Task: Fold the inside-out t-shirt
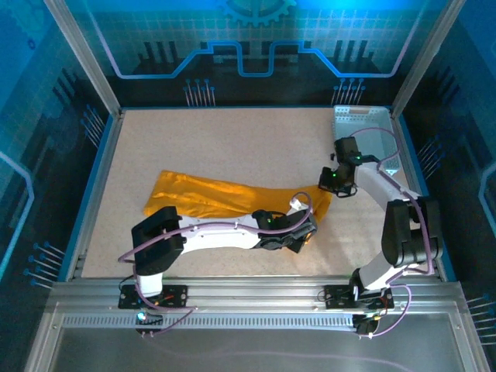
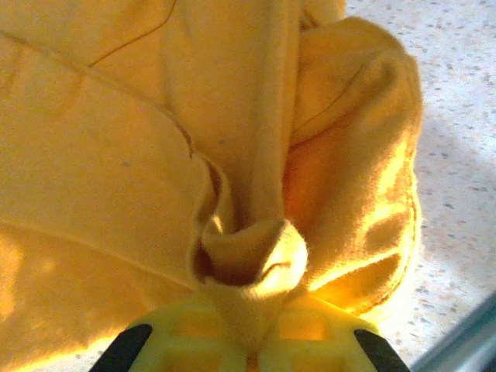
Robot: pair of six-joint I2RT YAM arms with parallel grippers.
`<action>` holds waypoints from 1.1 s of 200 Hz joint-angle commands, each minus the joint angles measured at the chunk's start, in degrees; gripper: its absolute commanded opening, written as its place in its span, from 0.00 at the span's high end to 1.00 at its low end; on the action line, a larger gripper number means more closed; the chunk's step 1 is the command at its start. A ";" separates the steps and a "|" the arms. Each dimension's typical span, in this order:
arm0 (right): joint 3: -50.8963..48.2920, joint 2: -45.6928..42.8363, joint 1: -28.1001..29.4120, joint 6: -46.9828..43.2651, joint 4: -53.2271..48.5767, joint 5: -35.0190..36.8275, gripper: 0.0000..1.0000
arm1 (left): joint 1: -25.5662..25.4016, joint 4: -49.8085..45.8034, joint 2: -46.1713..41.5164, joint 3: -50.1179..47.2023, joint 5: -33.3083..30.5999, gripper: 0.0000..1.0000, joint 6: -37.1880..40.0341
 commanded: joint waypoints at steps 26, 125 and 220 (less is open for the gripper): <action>4.48 -5.52 -2.11 -2.96 -5.94 0.11 1.00 | -0.54 2.81 1.54 7.06 7.55 0.93 -1.32; 26.80 3.06 13.51 -3.04 -17.81 7.66 1.00 | 2.39 8.00 -14.91 -8.35 -0.90 0.93 -12.51; 60.32 26.74 30.14 -0.87 -27.71 12.88 1.00 | 12.95 8.43 -41.05 -31.45 -4.87 0.93 -19.29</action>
